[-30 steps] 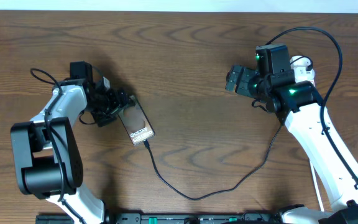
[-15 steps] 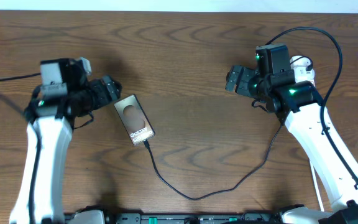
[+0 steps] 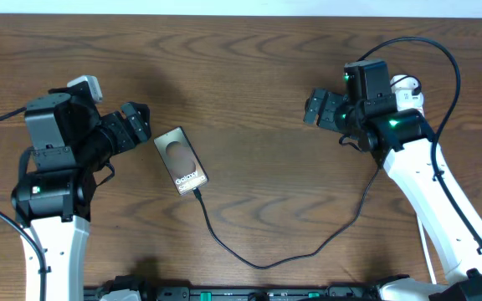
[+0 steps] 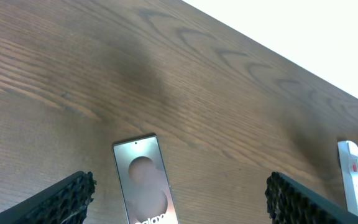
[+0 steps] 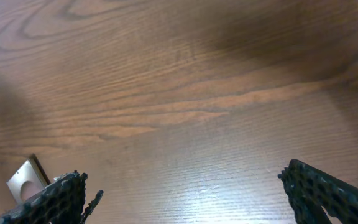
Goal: Plug charger to phone and switch on socket
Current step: 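Open the left gripper and release the phone, then move the right gripper to the white power strip's switch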
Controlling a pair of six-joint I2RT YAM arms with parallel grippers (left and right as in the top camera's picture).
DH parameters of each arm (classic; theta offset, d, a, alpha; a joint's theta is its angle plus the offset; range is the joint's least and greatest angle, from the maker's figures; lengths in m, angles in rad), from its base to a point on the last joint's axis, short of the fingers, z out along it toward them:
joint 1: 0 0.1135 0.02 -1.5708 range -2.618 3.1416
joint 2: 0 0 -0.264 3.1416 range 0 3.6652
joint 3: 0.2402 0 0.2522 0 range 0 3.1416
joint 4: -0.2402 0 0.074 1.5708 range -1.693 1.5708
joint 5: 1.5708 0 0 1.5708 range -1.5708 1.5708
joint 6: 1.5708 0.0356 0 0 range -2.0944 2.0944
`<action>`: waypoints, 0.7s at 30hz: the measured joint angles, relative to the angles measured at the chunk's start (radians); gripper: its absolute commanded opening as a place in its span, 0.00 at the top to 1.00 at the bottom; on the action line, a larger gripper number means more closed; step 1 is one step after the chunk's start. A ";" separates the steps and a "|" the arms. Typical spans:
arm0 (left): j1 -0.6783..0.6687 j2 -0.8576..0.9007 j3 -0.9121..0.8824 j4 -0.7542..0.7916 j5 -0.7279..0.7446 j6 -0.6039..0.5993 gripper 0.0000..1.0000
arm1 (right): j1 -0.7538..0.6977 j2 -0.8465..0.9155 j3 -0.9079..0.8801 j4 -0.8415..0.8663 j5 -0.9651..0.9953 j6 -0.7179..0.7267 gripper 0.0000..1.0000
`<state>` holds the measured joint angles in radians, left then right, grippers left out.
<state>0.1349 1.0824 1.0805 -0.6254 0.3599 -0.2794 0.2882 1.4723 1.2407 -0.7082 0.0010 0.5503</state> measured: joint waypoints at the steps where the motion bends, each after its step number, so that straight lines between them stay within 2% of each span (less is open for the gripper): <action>1: 0.000 0.002 0.000 0.000 0.000 0.000 0.10 | -0.003 0.000 0.002 -0.019 -0.001 0.000 0.01; 4: 0.000 0.005 0.000 -0.001 0.000 0.000 0.10 | -0.039 0.000 0.039 -0.138 -0.008 -0.017 0.01; 9: 0.000 0.006 0.000 -0.003 0.000 0.000 0.10 | -0.214 0.005 0.275 -0.334 -0.059 -0.114 0.01; 14: 0.000 0.006 0.000 -0.002 0.000 0.000 0.10 | -0.461 -0.002 0.453 -0.392 -0.166 -0.248 0.01; 21: 0.000 0.006 0.000 -0.002 0.000 0.000 0.10 | -0.808 0.054 0.465 -0.430 -0.364 -0.455 0.01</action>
<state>0.1349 1.0889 1.0805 -0.6277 0.3595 -0.2794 -0.5198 1.5261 1.7058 -1.1385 -0.3630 0.0956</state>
